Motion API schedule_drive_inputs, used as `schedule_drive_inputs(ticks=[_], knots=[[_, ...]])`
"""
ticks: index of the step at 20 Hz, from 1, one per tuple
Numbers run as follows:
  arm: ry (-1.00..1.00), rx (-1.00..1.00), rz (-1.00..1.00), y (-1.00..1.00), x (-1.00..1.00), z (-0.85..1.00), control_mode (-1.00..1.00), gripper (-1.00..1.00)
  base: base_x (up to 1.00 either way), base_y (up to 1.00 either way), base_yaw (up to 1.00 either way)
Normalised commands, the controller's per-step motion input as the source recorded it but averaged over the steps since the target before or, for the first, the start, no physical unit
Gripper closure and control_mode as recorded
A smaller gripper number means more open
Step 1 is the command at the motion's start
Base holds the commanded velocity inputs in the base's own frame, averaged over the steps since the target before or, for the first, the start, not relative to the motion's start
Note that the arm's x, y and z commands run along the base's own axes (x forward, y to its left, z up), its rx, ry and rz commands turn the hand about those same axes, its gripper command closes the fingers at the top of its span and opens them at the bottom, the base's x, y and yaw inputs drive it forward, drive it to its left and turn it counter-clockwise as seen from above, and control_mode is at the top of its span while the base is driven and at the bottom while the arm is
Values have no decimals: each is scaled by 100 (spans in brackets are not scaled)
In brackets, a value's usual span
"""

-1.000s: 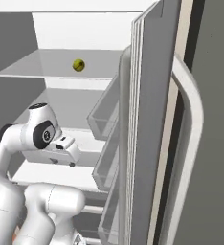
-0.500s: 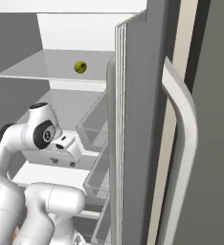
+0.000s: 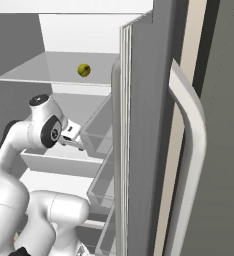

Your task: Place the cold items (pear and sweet potato) from the fridge in one tupperware on the dining counter. Place the warm items (kebab skewer and hot dog) in the stove area in another tupperware.

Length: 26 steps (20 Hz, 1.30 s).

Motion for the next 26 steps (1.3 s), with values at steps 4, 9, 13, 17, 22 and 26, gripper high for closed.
schedule_drive_inputs(ticks=[4, 9, 13, 17, 22, 26], knots=[[-15, 2, 0, 0, 86, 49, -100, -100, 0, 0, 0], [-13, 0, 0, 0, 75, 55, -100, -100, 0, 0, 0], [-39, 0, 0, 0, 21, 64, -100, -100, 0, 0, 0], [-44, 0, 0, 0, -4, 81, -100, -100, 0, 0, 0], [-10, 1, 0, 0, 0, 85, -100, -100, 0, 0, 0], [12, 1, 0, 0, 12, 88, -100, -100, 0, 0, 0]])
